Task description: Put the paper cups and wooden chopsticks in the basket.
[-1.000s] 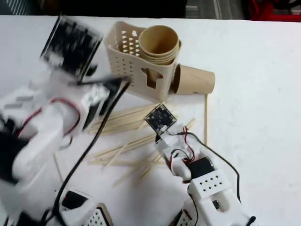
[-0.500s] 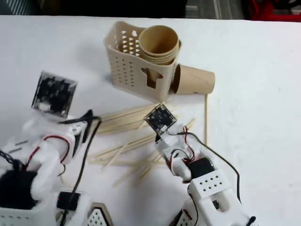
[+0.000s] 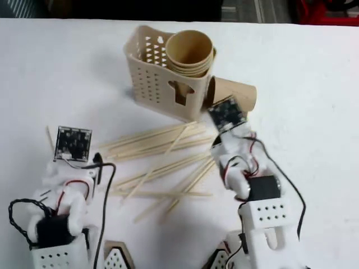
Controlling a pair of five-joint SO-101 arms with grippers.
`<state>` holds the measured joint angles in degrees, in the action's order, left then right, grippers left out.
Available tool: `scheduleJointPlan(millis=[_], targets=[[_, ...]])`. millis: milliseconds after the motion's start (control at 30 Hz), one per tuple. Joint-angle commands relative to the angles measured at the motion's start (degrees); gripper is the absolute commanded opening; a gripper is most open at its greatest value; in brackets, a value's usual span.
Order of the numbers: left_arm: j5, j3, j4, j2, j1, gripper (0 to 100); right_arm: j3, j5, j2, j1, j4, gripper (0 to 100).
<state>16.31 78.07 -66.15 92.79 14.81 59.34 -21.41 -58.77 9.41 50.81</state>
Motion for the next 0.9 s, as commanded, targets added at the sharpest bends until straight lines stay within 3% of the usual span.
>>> scheduleJointPlan(millis=[0, 167, 367, 600, 867], targets=[[0.35, 3.69, 4.13, 1.8, 0.84, 19, -5.8, 1.76, -0.57, -1.54, 1.54, 8.0], [0.44, 6.77, 6.15, 1.89, 1.27, 19, -9.41, 5.36, -0.48, -1.27, 1.19, 9.1], [0.44, 7.38, 6.15, 1.89, 2.07, 19, -12.48, 11.6, 3.38, -1.45, -3.21, 21.4], [0.44, 7.38, 6.07, 1.89, 2.07, 19, -17.85, 20.48, 22.37, -1.19, -12.97, 23.7], [0.44, 7.38, 6.07, 1.89, 2.07, 19, -28.75, 21.54, 45.76, -1.1, -18.07, 23.7]])
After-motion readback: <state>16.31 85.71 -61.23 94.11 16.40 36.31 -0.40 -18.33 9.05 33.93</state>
